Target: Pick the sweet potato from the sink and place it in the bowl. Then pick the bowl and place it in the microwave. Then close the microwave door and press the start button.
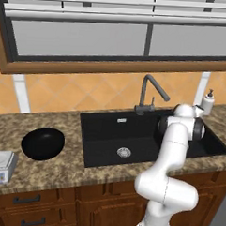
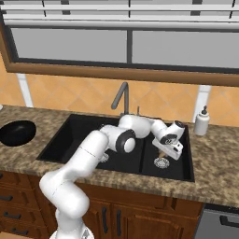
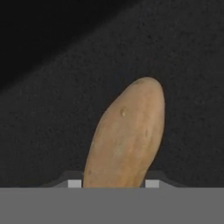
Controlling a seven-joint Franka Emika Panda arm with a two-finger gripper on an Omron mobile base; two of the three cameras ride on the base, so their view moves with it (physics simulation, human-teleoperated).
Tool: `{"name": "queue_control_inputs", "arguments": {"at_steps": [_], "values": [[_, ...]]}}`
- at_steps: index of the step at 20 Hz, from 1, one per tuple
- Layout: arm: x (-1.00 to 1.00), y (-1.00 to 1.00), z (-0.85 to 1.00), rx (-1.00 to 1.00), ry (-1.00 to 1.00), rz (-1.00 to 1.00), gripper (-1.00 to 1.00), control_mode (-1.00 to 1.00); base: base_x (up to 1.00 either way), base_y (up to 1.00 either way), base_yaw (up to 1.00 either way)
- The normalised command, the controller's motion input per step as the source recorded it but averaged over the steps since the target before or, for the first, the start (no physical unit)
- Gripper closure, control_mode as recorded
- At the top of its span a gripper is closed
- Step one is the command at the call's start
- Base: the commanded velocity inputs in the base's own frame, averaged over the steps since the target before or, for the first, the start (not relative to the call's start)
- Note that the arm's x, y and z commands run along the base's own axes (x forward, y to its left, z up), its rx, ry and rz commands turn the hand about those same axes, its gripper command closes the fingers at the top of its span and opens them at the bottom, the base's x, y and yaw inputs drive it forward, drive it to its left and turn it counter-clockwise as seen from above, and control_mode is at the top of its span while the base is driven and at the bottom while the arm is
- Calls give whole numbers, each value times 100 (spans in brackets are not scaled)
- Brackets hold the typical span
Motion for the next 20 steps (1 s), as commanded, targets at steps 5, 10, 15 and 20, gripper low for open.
{"name": "queue_control_inputs", "arguments": {"at_steps": [5,10,15,20], "values": [[-62,0,77,0,-13,0,100,-100,0,0,0],[-80,12,95,0,-16,3,100,-100,0,0,0],[-83,1,84,0,-14,3,100,-100,0,0,0],[-71,53,98,-2,-12,7,100,-100,0,0,0]]}}
